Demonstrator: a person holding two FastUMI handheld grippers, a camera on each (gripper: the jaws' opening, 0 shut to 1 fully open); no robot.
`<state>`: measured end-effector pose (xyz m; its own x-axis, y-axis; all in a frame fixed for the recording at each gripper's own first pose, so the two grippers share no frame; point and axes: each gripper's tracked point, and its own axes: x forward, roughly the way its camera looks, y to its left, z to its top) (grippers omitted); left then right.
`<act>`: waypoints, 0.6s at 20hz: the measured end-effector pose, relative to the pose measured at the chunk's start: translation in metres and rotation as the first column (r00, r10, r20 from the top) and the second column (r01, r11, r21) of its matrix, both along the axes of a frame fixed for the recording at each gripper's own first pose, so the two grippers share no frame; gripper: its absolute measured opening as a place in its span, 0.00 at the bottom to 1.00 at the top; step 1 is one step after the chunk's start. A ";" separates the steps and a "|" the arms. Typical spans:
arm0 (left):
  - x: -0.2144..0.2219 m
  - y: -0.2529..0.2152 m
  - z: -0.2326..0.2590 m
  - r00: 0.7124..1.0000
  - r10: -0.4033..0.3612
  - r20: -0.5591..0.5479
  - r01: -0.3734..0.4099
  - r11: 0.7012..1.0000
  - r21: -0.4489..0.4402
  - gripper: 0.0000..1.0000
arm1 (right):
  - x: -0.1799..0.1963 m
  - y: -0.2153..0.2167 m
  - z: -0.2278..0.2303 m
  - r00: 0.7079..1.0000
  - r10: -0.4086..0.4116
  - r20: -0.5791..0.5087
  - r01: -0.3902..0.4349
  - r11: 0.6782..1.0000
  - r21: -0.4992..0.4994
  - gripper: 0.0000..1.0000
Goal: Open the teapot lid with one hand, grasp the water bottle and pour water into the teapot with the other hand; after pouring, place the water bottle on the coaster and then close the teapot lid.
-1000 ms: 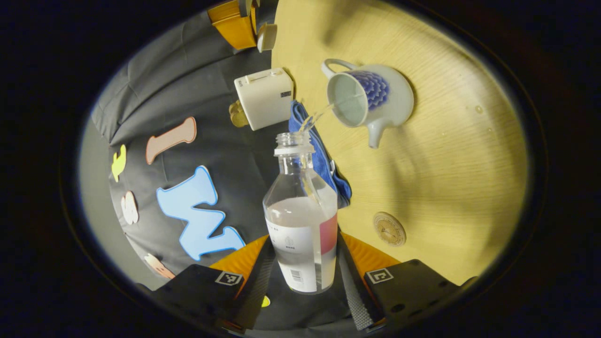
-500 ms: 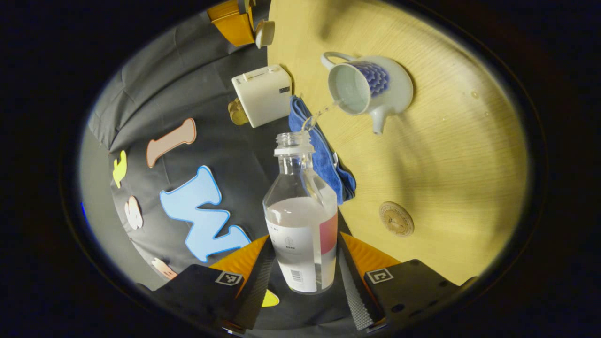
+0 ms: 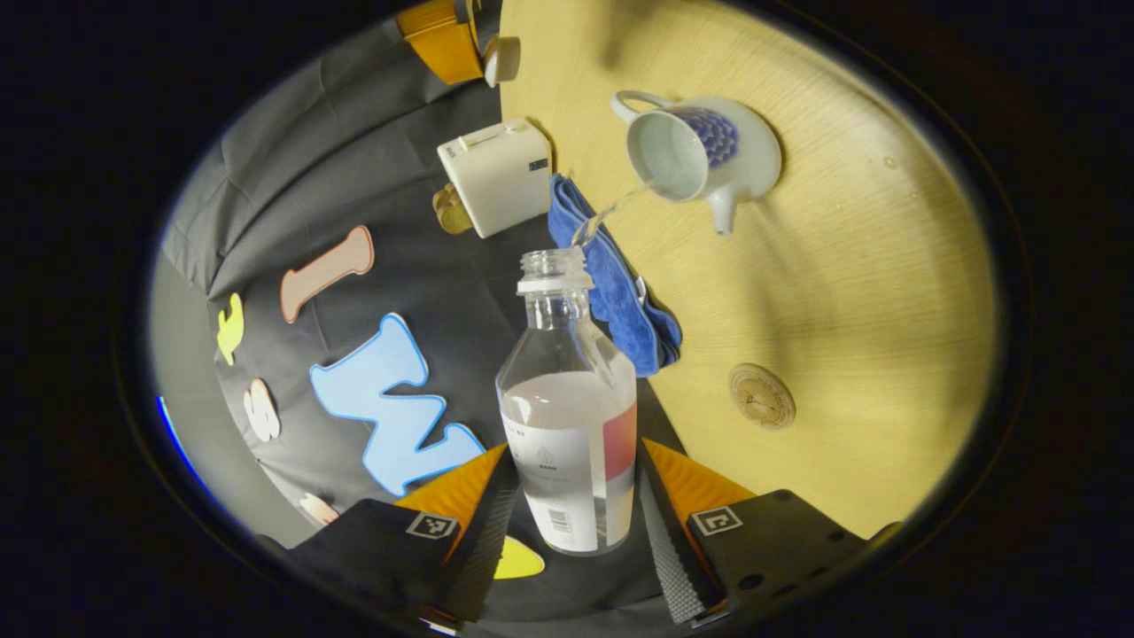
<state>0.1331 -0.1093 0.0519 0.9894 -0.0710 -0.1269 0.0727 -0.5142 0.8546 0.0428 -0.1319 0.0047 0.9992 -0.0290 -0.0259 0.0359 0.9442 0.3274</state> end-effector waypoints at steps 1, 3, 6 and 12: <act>-0.001 0.000 0.001 1.000 -0.002 0.004 0.002 1.000 0.004 0.86 | 0.000 0.000 0.000 1.000 0.001 0.000 -0.001 1.000 0.001 0.06; -0.002 -0.002 0.003 1.000 -0.007 0.008 0.007 1.000 0.014 0.86 | 0.000 0.000 0.001 1.000 0.001 0.002 -0.001 1.000 0.000 0.06; -0.003 -0.005 0.004 1.000 -0.020 0.017 0.019 0.999 0.033 0.86 | 0.000 -0.001 0.000 1.000 -0.001 0.002 0.001 1.000 0.005 0.06; -0.004 -0.013 0.011 0.999 -0.042 0.034 0.039 0.995 0.088 0.86 | 0.000 -0.001 0.000 1.000 0.002 0.002 -0.002 1.000 0.012 0.06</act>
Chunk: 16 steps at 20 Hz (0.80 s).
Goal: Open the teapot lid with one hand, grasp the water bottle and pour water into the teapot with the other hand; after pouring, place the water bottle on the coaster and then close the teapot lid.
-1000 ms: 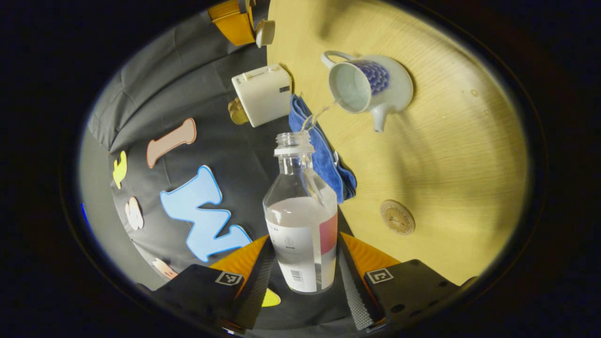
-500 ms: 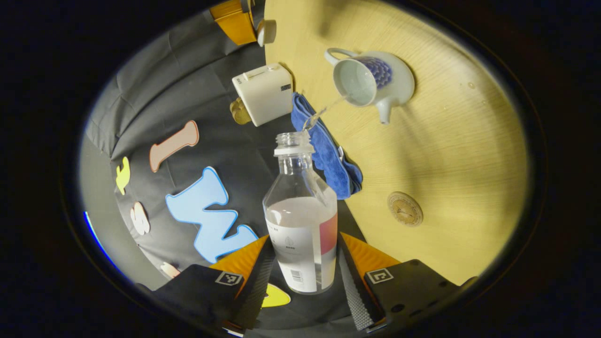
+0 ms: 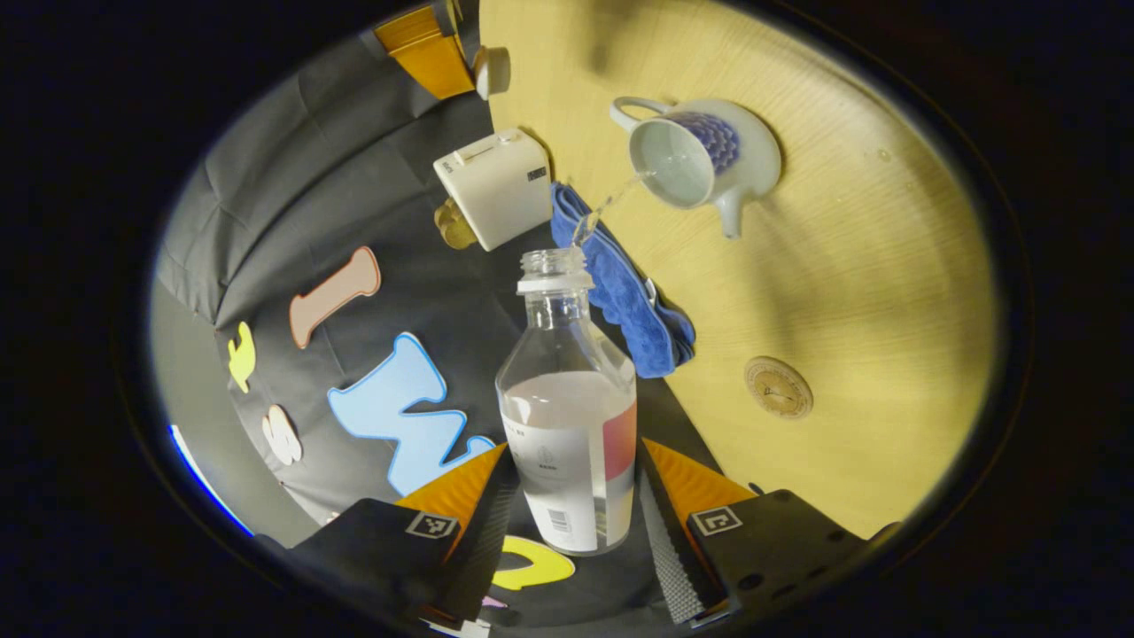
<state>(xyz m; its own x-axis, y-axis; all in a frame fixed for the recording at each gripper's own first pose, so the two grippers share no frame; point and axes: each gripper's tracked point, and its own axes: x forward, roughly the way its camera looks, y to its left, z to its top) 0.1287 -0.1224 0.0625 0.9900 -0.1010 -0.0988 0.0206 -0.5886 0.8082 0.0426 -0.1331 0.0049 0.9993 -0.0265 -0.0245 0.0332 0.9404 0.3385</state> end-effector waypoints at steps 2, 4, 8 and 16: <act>0.000 -0.001 0.002 1.000 -0.002 0.008 0.002 1.000 0.019 0.86 | 0.000 0.000 0.000 1.000 0.004 -0.001 -0.004 1.000 0.003 0.06; 0.000 -0.002 0.005 1.000 -0.006 0.017 0.005 0.999 0.040 0.86 | 0.000 0.001 -0.001 1.000 0.005 -0.003 -0.005 1.000 0.005 0.06; 0.001 -0.005 0.012 0.999 -0.022 0.046 0.019 0.996 0.082 0.86 | 0.000 0.000 -0.001 1.000 0.007 -0.001 -0.007 1.000 0.007 0.06; -0.005 -0.011 0.016 0.996 -0.045 0.075 0.035 0.991 0.132 0.86 | 0.000 -0.002 0.000 1.000 0.005 0.001 -0.005 1.000 0.012 0.06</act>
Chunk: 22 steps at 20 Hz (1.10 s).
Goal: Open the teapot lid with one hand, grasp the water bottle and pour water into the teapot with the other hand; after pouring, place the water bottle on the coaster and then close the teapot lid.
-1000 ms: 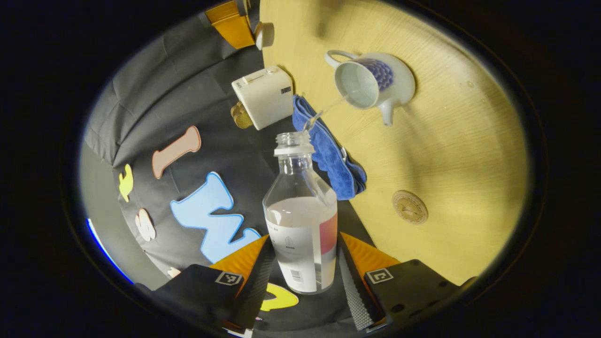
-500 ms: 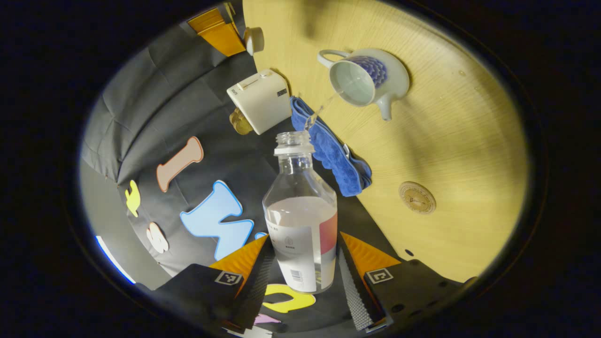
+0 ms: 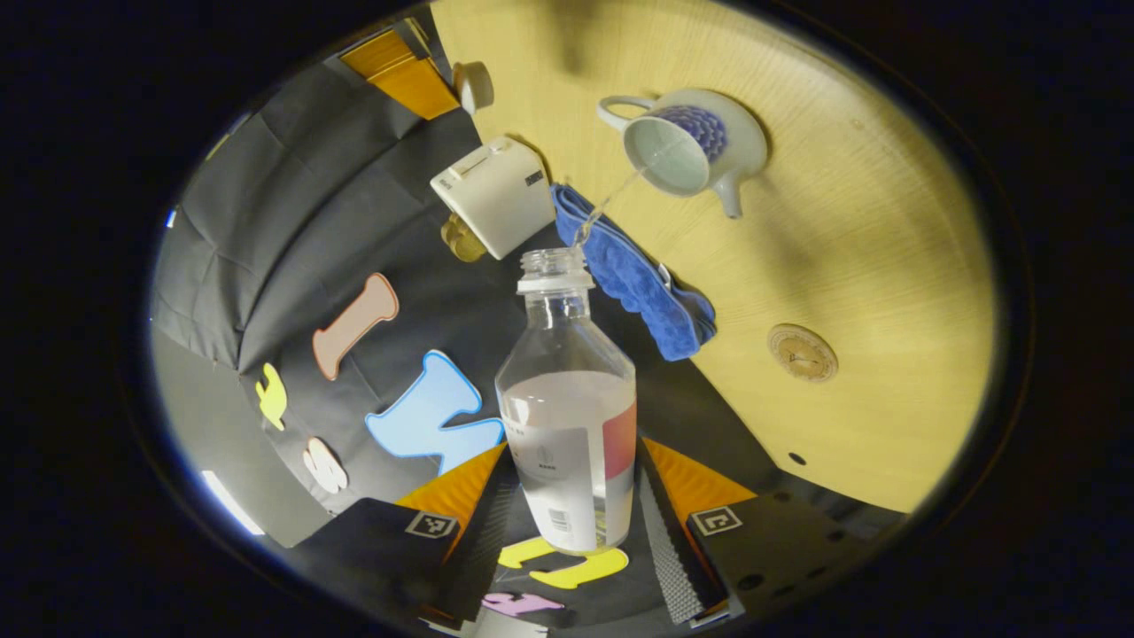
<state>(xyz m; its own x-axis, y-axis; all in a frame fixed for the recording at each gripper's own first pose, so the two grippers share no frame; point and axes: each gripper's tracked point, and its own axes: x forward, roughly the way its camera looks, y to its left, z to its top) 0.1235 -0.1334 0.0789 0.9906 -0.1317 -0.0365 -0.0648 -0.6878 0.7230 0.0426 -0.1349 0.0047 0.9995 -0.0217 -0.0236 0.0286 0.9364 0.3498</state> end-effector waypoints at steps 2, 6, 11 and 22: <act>0.001 -0.001 0.000 1.000 0.000 -0.002 0.000 1.000 0.005 0.86 | 0.000 -0.001 -0.001 1.000 0.001 0.000 -0.001 1.000 0.003 0.06; 0.001 -0.002 0.003 1.000 0.003 0.012 -0.003 0.999 0.033 0.86 | 0.000 -0.002 -0.001 1.000 -0.002 -0.002 0.002 1.000 0.003 0.06; 0.002 -0.004 0.003 1.000 0.004 0.015 -0.005 0.998 0.061 0.86 | 0.000 -0.002 -0.001 1.000 -0.003 -0.001 0.003 1.000 0.002 0.06; 0.004 -0.008 -0.009 1.000 -0.007 -0.018 0.008 0.998 0.059 0.86 | 0.000 -0.001 -0.003 1.000 0.002 -0.012 -0.002 1.000 0.001 0.06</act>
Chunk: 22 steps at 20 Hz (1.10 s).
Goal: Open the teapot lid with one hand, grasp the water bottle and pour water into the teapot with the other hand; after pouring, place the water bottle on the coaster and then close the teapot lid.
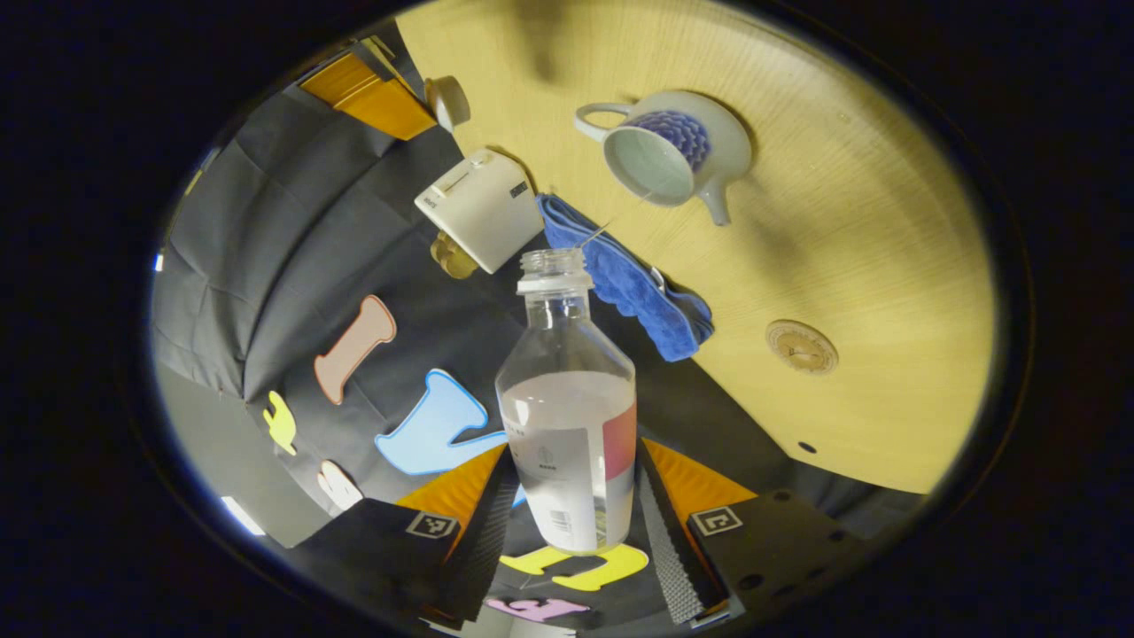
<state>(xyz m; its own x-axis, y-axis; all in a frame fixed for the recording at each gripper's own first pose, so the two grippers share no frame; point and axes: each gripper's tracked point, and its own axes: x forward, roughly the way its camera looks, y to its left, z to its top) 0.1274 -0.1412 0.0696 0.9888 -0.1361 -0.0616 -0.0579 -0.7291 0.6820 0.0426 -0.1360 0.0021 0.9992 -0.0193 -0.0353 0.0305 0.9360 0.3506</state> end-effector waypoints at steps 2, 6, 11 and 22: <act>0.002 0.004 -0.011 0.999 0.012 -0.037 -0.014 0.998 -0.060 0.86 | 0.001 -0.001 0.000 1.000 -0.002 0.001 0.002 1.000 0.005 0.06; 0.005 0.018 -0.035 0.990 0.048 -0.133 -0.082 0.962 -0.262 0.87 | 0.002 0.003 -0.002 1.000 0.011 -0.004 -0.011 1.000 0.006 0.06; 0.014 0.020 -0.055 0.974 0.011 -0.225 -0.128 0.849 -0.513 0.87 | 0.001 0.002 -0.001 1.000 0.006 0.000 -0.006 1.000 -0.002 0.06; 0.030 0.040 -0.040 0.950 -0.137 -0.279 -0.232 0.286 -0.930 0.87 | 0.005 0.014 -0.005 1.000 0.014 -0.008 -0.015 0.998 -0.057 0.06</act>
<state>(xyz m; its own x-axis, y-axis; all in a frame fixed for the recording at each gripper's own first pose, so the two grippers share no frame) 0.1571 -0.1012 0.0295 0.9586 -0.2329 -0.1641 0.2553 0.4464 0.8576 0.0480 -0.1220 -0.0026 0.9991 -0.0068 -0.0419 0.0190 0.9550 0.2960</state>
